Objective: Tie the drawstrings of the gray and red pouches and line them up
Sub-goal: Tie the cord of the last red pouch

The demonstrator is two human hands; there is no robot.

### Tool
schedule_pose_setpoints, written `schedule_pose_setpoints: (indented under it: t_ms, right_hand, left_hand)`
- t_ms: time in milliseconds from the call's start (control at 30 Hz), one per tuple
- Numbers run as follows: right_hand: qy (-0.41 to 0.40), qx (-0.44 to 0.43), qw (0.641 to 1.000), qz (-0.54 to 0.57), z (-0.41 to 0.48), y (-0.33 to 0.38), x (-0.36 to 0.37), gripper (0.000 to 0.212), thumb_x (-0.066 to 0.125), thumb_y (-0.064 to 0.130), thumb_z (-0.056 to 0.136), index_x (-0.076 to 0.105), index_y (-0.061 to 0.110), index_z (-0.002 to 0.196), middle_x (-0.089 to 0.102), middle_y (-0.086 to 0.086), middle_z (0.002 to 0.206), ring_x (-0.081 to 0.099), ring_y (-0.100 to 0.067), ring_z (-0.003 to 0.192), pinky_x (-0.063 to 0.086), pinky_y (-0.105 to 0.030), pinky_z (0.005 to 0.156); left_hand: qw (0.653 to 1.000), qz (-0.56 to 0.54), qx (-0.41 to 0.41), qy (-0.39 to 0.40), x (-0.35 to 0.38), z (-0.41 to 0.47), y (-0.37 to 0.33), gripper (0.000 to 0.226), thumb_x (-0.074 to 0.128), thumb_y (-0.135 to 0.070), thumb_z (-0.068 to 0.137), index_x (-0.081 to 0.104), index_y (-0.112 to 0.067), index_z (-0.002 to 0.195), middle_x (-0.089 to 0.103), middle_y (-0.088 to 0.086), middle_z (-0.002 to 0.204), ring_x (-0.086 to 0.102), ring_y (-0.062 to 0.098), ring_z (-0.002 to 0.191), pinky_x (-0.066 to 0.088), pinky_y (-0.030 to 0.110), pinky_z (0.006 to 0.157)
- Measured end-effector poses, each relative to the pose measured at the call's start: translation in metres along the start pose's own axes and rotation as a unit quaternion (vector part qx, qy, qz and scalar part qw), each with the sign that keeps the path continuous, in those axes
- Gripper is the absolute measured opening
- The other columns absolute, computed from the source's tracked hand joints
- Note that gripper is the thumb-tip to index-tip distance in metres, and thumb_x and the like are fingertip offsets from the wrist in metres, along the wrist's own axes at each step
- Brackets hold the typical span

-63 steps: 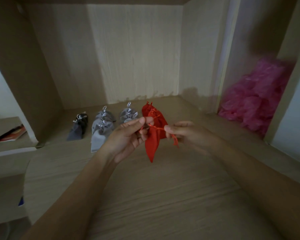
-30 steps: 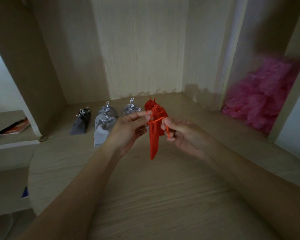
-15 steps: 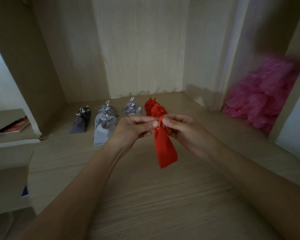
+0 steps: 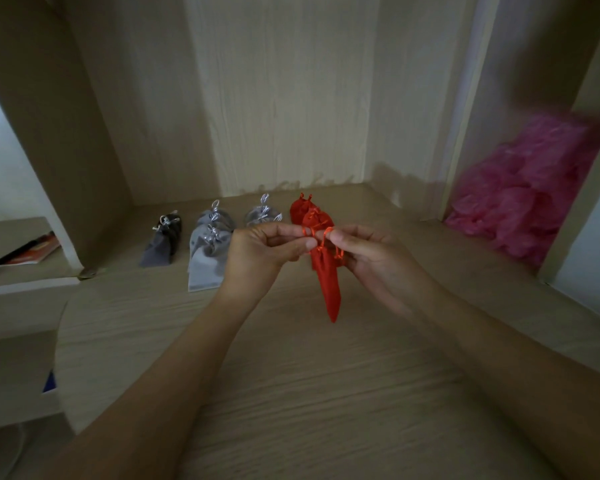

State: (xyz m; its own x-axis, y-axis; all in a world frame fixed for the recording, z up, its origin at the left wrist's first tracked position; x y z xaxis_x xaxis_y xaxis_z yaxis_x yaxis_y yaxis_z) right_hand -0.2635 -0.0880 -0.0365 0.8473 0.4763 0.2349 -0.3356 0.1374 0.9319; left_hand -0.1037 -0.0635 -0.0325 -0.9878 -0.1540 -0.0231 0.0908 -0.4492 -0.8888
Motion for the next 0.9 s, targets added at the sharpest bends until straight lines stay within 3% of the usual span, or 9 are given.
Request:
schedule_pose_setpoints:
  t_ms: [100, 233, 367, 467, 567, 700, 767, 900]
  right_hand:
    - [-0.006, -0.024, 0.999, -0.04, -0.001, -0.001, 0.001, 0.021, 0.063, 0.015, 0.079, 0.066, 0.0, 0.093, 0.067, -0.018, 0.088, 0.066, -0.033, 0.086, 0.046, -0.049, 0.088]
    - [-0.007, -0.048, 0.994, -0.099, -0.001, 0.0, 0.001, 0.019, 0.069, 0.017, 0.08, 0.069, 0.003, 0.093, 0.068, -0.02, 0.089, 0.066, -0.036, 0.086, 0.048, -0.053, 0.09]
    - [-0.004, -0.04, 0.994, -0.104, 0.001, 0.003, -0.001, 0.022, 0.066, 0.019, 0.077, 0.069, 0.004, 0.092, 0.069, -0.017, 0.092, 0.064, -0.025, 0.087, 0.051, -0.036, 0.085]
    - [0.017, 0.067, 0.997, 0.029, 0.001, 0.006, -0.001, 0.012, 0.061, 0.02, 0.077, 0.065, 0.01, 0.079, 0.061, -0.001, 0.074, 0.053, -0.012, 0.069, 0.045, -0.019, 0.062]
    - [0.023, 0.126, 0.978, 0.163, -0.002, 0.009, 0.003, 0.018, 0.058, 0.02, 0.076, 0.065, 0.011, 0.062, 0.06, -0.001, 0.068, 0.05, -0.008, 0.056, 0.041, -0.016, 0.049]
    - [0.034, 0.101, 0.974, 0.2, -0.002, 0.011, 0.009, 0.02, 0.053, 0.022, 0.078, 0.059, 0.006, 0.068, 0.063, -0.001, 0.068, 0.051, -0.007, 0.055, 0.04, -0.015, 0.049]
    - [0.029, 0.089, 0.972, 0.215, 0.0, 0.01, 0.008, 0.019, 0.057, 0.019, 0.076, 0.066, 0.006, 0.066, 0.068, -0.002, 0.074, 0.053, -0.007, 0.057, 0.042, -0.014, 0.049]
    - [0.038, 0.055, 0.987, 0.144, 0.003, 0.009, 0.003, 0.013, 0.071, 0.02, 0.058, 0.076, 0.013, 0.067, 0.073, 0.001, 0.081, 0.063, -0.004, 0.066, 0.048, -0.013, 0.056]
  left_hand:
    - [1.0, 0.004, -0.003, -0.007, 0.001, 0.001, 0.002, 0.012, 0.074, -0.002, 0.069, 0.071, -0.009, 0.079, 0.071, -0.004, 0.065, 0.064, 0.006, 0.06, 0.052, 0.017, 0.058]
    - [1.0, -0.013, -0.026, 0.007, 0.002, 0.001, 0.003, 0.018, 0.071, 0.002, 0.072, 0.071, -0.005, 0.089, 0.07, -0.005, 0.064, 0.062, 0.004, 0.058, 0.051, 0.017, 0.059]
    - [0.998, -0.038, -0.051, 0.001, -0.001, 0.003, 0.004, 0.012, 0.065, -0.002, 0.082, 0.071, -0.009, 0.088, 0.07, -0.007, 0.069, 0.06, 0.004, 0.066, 0.049, 0.018, 0.066]
    - [0.987, -0.129, -0.088, 0.023, -0.004, 0.004, 0.001, 0.012, 0.058, -0.007, 0.085, 0.068, -0.012, 0.09, 0.068, -0.009, 0.072, 0.06, 0.003, 0.07, 0.047, 0.016, 0.065]
    - [0.979, -0.164, -0.104, 0.068, -0.002, 0.002, 0.0, 0.014, 0.061, -0.013, 0.076, 0.068, -0.012, 0.087, 0.067, -0.008, 0.07, 0.056, 0.002, 0.064, 0.042, 0.016, 0.061]
    - [0.98, -0.156, -0.102, 0.068, -0.001, 0.003, 0.0, 0.022, 0.061, -0.013, 0.072, 0.064, -0.005, 0.092, 0.068, -0.008, 0.07, 0.055, 0.001, 0.062, 0.042, 0.015, 0.06]
    - [0.982, -0.148, -0.102, 0.064, -0.002, 0.003, 0.001, 0.022, 0.062, -0.012, 0.072, 0.065, -0.004, 0.092, 0.068, -0.006, 0.072, 0.056, 0.002, 0.064, 0.043, 0.014, 0.059]
    - [0.98, -0.152, -0.104, 0.069, -0.002, 0.001, 0.001, 0.022, 0.063, -0.012, 0.072, 0.066, -0.004, 0.092, 0.068, -0.005, 0.073, 0.056, 0.002, 0.064, 0.042, 0.015, 0.06]
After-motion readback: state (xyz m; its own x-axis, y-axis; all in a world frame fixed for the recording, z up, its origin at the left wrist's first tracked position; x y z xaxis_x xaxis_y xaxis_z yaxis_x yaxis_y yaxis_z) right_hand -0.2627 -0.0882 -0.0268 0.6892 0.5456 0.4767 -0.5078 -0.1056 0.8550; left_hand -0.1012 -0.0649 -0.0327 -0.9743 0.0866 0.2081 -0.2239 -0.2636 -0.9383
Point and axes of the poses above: each hand's wrist, its own z-axis towards the middle knuckle, its own x-axis out of the palm, y = z × x, the point moved 1 cm from there along z, towards the middle knuckle
